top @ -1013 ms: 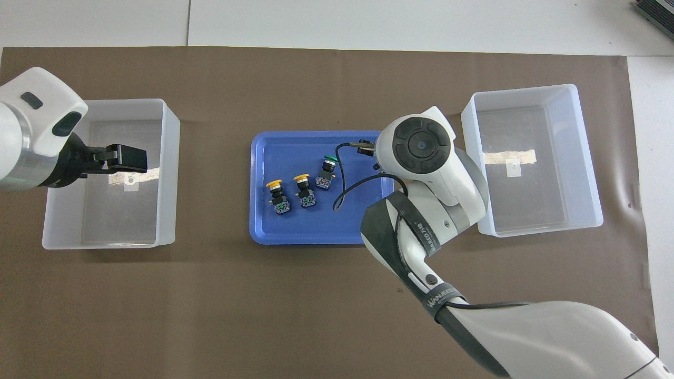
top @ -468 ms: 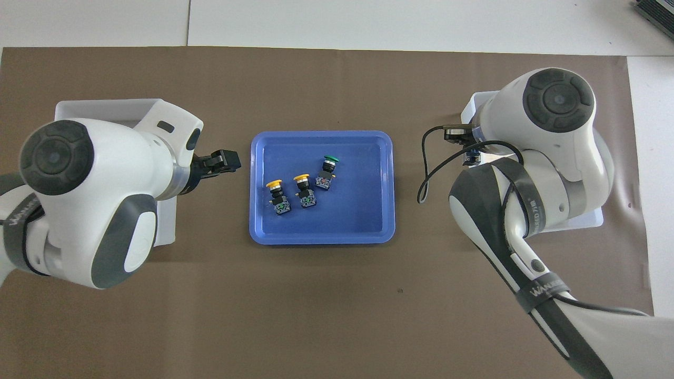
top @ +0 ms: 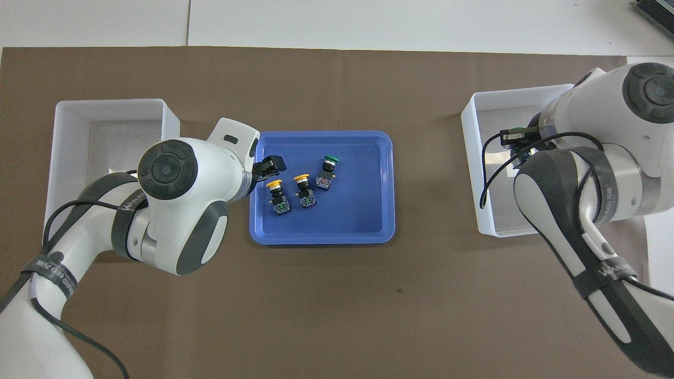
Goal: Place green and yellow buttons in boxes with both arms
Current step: 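Grasp a yellow button with the left gripper while the right gripper releases green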
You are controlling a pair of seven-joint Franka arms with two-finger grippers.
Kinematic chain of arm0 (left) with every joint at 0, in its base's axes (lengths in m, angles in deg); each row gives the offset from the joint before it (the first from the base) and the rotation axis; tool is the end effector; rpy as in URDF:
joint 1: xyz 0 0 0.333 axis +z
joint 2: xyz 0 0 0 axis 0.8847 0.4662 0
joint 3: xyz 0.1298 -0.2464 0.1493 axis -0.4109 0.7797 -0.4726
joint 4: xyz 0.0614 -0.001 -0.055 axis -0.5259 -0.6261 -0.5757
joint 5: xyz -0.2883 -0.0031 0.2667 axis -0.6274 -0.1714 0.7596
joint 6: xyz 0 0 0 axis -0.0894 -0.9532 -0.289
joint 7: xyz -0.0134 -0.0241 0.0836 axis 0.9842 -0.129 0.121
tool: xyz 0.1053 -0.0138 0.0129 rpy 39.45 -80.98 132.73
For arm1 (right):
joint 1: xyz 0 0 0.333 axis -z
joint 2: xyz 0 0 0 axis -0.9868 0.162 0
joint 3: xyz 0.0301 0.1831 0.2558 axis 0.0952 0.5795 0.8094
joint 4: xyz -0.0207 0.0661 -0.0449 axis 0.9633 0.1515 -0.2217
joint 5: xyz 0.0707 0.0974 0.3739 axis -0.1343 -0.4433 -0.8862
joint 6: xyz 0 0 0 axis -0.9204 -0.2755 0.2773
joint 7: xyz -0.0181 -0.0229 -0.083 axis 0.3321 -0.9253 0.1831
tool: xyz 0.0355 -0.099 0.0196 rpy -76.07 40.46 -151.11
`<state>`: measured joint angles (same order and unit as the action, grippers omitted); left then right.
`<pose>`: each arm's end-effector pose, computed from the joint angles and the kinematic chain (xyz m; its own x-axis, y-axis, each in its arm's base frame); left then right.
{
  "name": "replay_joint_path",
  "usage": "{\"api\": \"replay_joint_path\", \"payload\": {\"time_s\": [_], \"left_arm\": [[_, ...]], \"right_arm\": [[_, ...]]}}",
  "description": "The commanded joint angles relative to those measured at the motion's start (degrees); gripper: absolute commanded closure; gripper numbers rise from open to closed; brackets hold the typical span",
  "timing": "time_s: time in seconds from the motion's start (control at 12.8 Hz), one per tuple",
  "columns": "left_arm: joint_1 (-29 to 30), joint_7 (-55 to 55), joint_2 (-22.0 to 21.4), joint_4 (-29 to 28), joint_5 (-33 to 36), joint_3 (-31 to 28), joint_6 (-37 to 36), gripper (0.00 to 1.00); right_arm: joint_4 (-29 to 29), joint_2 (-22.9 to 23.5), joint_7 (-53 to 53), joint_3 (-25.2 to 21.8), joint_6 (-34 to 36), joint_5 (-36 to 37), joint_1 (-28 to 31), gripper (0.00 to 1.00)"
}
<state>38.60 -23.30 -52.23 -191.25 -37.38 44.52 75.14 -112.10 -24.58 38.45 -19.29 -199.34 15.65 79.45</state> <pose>0.5362 -0.2765 0.3931 0.9337 0.3429 0.1035 0.3256 -0.9329 0.1536 0.6265 0.0372 0.4487 0.9915 0.0297 0.1268 0.0175 -0.9952 0.0958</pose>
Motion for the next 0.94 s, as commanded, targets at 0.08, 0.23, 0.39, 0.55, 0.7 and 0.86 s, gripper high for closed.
{"api": "replay_joint_path", "payload": {"time_s": [0.08,0.23,0.39,0.55,0.7,0.86], "left_arm": [[-2.0,-3.5,3.9,-0.7,1.4,-0.9,3.1,0.0],[-3.3,-5.2,5.9,-0.6,1.5,-1.0,4.6,0.0],[-3.4,-5.3,6.2,-0.7,1.6,-1.0,4.6,0.0],[-3.5,-5.3,6.3,-1.6,1.6,-0.9,5.3,0.0],[-3.5,-5.3,6.3,-2.2,1.7,-0.9,5.8,0.0],[-3.5,-5.2,6.2,-3.0,1.7,-0.9,6.2,0.0]], "right_arm": [[-4.1,1.2,-5.2,0.7,-9.6,-1.2,4.7,1.0],[-2.6,4.3,-5.2,0.7,-12.4,-1.1,5.6,1.0],[-0.3,7.9,-6.0,0.7,-15.8,-0.7,6.5,1.0],[2.5,11.4,-7.0,0.6,-18.5,-0.2,7.5,1.0],[5.4,14.0,-9.5,0.7,-18.6,-0.3,8.7,1.0],[7.1,15.8,-10.3,0.7,-18.6,-0.3,9.1,1.0]]}}
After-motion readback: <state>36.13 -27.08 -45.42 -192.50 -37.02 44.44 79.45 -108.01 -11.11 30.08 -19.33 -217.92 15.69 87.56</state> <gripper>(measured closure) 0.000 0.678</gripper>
